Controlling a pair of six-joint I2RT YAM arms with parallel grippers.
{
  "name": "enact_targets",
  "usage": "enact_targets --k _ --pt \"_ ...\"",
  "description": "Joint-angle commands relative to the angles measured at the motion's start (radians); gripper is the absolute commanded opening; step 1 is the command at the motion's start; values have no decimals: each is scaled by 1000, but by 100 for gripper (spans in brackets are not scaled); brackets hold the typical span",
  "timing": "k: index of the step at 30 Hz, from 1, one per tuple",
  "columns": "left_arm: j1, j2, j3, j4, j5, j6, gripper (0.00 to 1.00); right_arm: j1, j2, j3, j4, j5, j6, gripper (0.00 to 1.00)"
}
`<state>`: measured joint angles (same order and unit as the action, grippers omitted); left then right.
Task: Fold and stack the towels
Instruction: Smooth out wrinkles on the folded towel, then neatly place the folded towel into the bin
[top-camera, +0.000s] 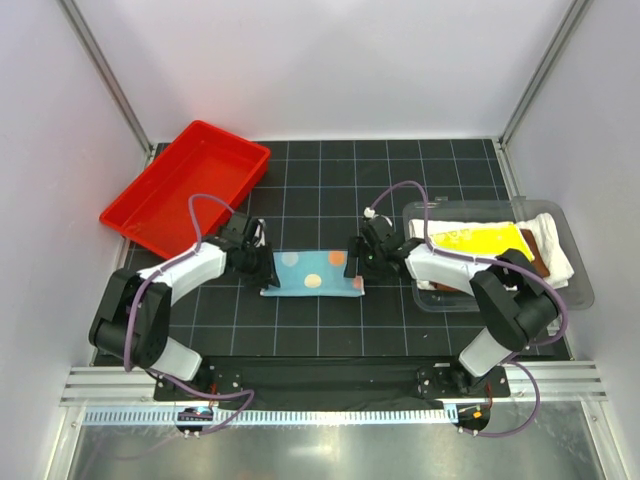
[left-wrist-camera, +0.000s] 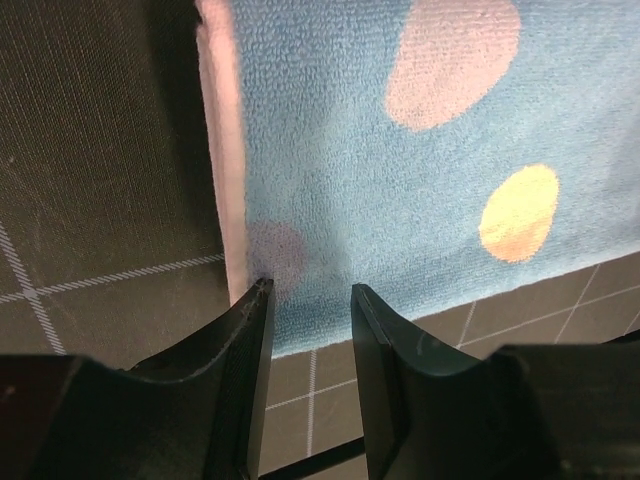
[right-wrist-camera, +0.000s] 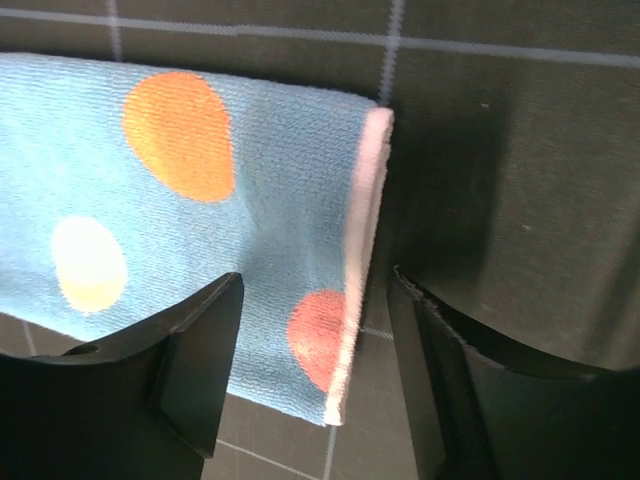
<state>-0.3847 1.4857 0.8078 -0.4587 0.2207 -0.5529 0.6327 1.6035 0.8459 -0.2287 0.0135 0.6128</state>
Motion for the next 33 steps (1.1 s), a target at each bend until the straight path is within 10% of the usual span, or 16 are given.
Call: enact_targets --k 1,15,21,33 --pt "-2 10 -19 57 -7 -21 40 1 -11 -59 115 -59 12 66" --pt "-2 18 -44 58 -32 -35 39 -7 -8 -182 273 -116 27 47" --pt "-3 -1 -71 54 -52 -71 39 -27 -48 -173 235 -100 -5 1" --pt "17 -199 238 -227 -195 45 50 -25 -175 53 -309 37 -192 1"
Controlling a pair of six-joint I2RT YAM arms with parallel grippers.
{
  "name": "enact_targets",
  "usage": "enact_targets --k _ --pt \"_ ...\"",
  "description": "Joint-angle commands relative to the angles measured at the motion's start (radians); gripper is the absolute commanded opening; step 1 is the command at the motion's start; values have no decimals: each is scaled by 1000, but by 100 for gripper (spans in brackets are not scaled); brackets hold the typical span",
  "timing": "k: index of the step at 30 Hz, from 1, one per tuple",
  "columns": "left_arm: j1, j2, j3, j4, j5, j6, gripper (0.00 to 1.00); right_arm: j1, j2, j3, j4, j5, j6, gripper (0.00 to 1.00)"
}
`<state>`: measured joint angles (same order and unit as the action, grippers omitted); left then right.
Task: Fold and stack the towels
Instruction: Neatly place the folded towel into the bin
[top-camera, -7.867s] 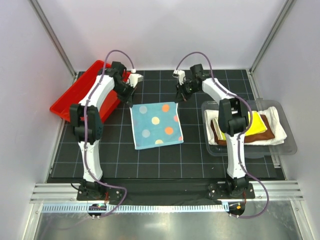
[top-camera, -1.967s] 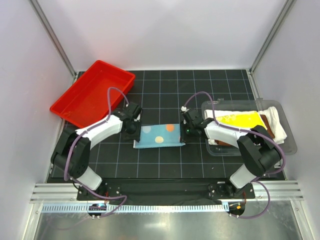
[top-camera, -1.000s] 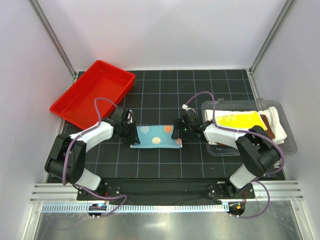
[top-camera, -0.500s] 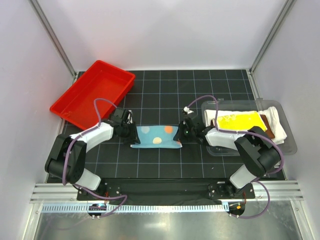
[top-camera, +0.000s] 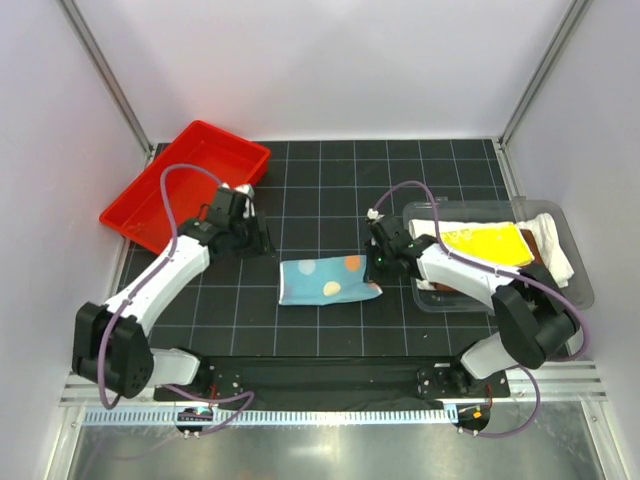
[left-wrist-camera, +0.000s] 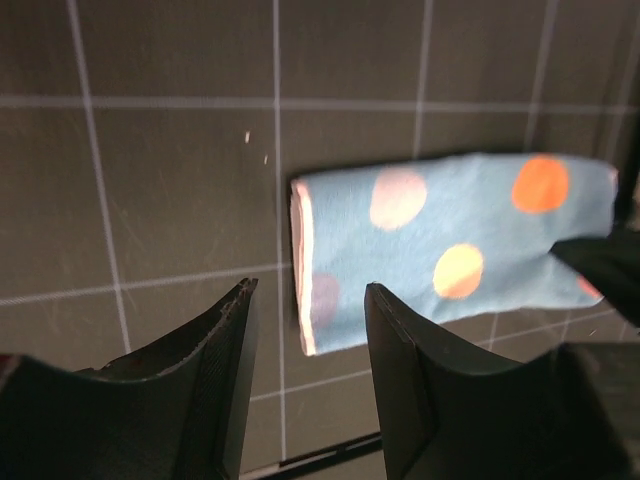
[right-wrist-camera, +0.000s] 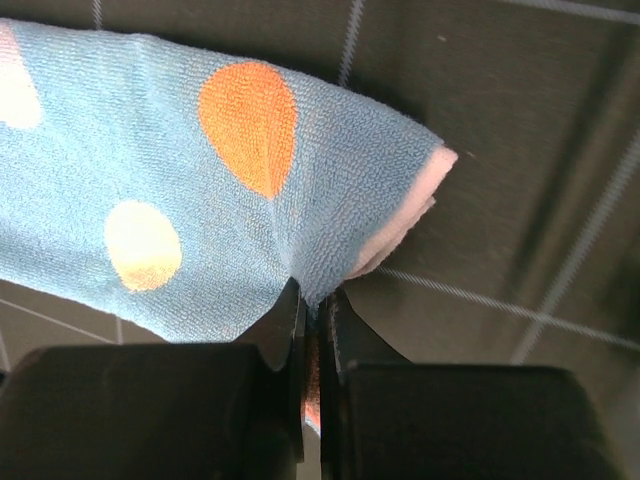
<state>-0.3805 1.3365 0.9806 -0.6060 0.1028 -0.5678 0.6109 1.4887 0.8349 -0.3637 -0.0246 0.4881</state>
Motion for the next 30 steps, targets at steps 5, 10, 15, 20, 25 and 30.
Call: enact_targets --k 5,10,15,20,25,30 --pt "15 -88 6 -17 -16 49 50 -3 -93 179 -387 162 -120 1" --pt "29 -79 -19 -15 4 77 50 -14 -151 279 -541 245 -173 1" --pt "31 -99 -31 -8 21 83 51 -71 -191 383 -638 284 -258 1" --pt "31 -91 -31 2 37 80 51 -193 -240 467 -707 285 -371 1" --pt "32 -74 6 3 52 71 50 -356 -211 559 -776 292 -459 1" --pt "32 -46 44 -18 40 88 50 -453 -200 607 -800 247 -542 1"
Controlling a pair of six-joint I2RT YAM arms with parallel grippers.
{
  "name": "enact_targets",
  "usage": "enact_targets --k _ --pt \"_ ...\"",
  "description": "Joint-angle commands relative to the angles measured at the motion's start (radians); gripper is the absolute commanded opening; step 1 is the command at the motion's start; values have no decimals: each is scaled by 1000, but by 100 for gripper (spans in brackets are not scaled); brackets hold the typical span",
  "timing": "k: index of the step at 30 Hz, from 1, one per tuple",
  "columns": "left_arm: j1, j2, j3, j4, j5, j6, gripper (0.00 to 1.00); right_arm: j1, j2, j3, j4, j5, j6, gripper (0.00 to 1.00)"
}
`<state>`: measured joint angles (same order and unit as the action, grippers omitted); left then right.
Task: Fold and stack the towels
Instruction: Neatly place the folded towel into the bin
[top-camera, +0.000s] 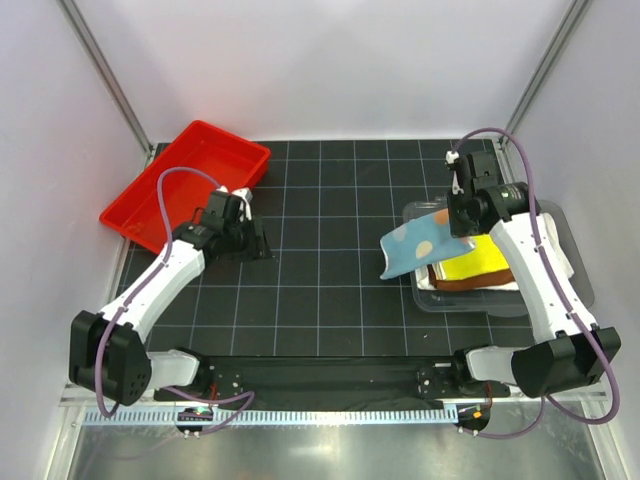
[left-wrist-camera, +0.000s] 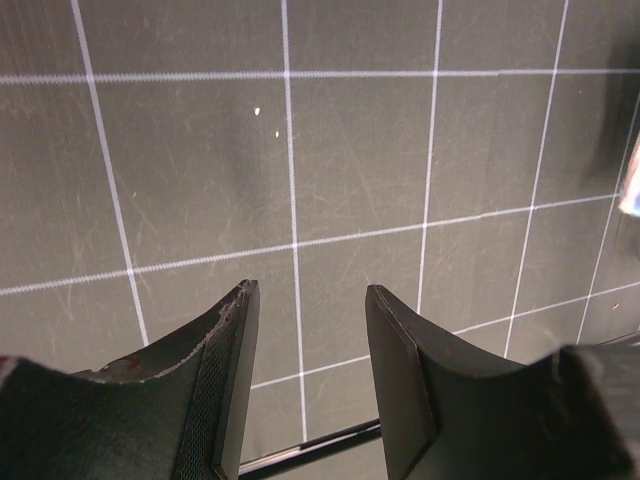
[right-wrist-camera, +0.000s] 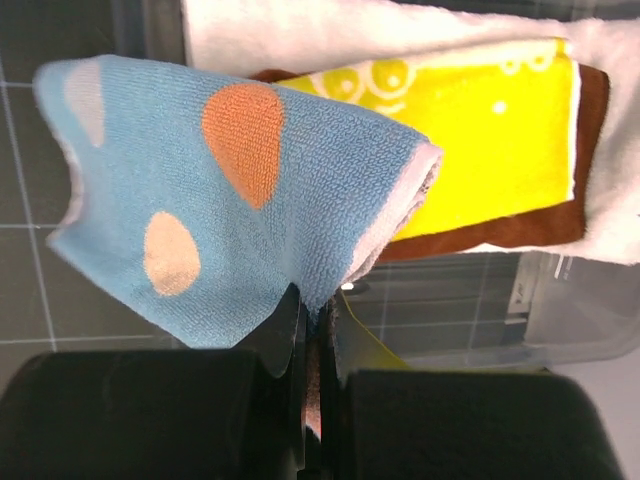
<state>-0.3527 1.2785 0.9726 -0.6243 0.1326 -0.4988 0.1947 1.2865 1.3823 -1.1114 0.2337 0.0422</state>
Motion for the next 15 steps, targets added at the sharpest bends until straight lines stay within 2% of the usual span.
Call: enact_targets --k 1,13,15 --pt "4 19 55 0 12 19 50 -60 2 63 -63 1 -105 1" --pt "4 58 86 -31 -2 34 50 -213 79 84 -27 114 -171 1" --pt "7 59 98 -40 -20 45 50 -245 65 75 -1 83 -195 1"
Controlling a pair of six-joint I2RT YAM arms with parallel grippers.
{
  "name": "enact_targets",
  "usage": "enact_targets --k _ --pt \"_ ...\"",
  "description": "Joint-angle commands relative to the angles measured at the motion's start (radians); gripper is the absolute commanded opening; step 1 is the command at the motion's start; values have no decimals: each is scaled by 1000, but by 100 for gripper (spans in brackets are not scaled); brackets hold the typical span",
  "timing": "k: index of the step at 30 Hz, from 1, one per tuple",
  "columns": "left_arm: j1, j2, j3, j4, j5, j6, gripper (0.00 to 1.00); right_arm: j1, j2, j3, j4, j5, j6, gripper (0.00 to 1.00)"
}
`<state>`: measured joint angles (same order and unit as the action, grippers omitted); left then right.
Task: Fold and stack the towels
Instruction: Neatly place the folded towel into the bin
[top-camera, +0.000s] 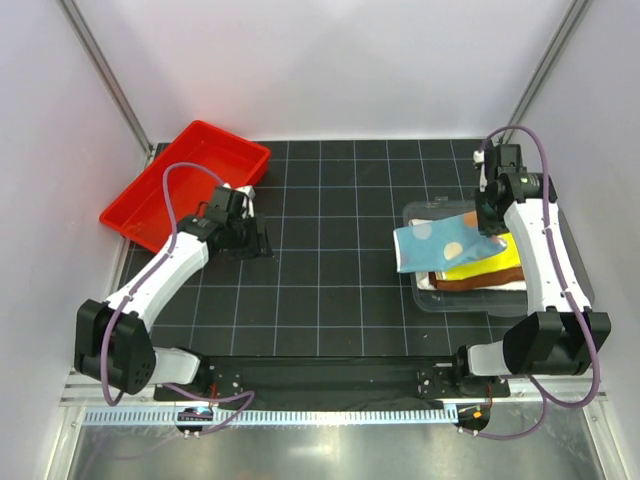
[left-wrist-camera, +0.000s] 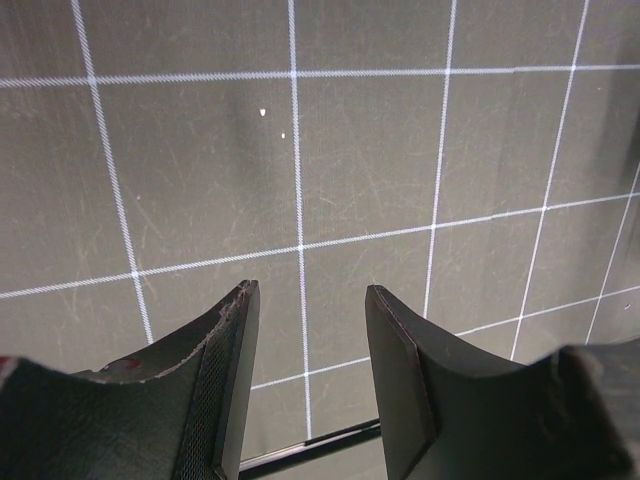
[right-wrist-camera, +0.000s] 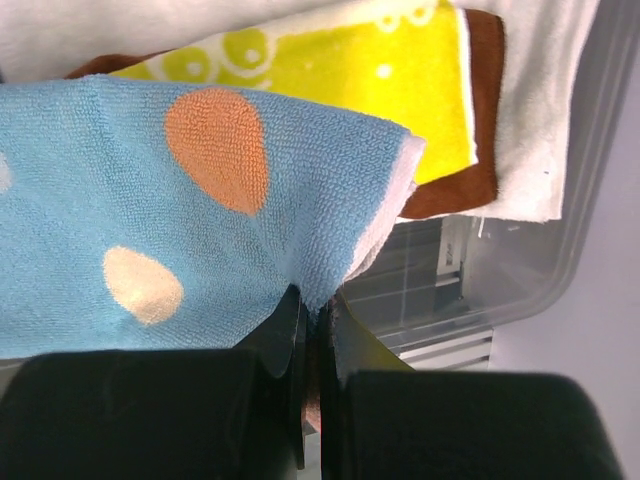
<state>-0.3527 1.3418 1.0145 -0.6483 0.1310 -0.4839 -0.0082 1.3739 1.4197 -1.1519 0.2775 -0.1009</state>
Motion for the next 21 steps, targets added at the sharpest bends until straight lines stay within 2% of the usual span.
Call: enact_targets --k 1,7,12,15,21 --pt "9 -1 68 -23 -19 33 50 -50 -30 35 64 26 -66 1" --pt "9 31 102 -24 -16 38 50 -113 -59 5 139 -32 -157 1" --pt "11 68 107 -16 -7 42 50 -136 36 15 138 -98 -158 1" --pt "14 79 108 -10 -5 44 50 -148 105 50 123 -81 -154 1" --pt "29 86 111 -4 -5 44 50 -165 117 96 115 -126 -151 1"
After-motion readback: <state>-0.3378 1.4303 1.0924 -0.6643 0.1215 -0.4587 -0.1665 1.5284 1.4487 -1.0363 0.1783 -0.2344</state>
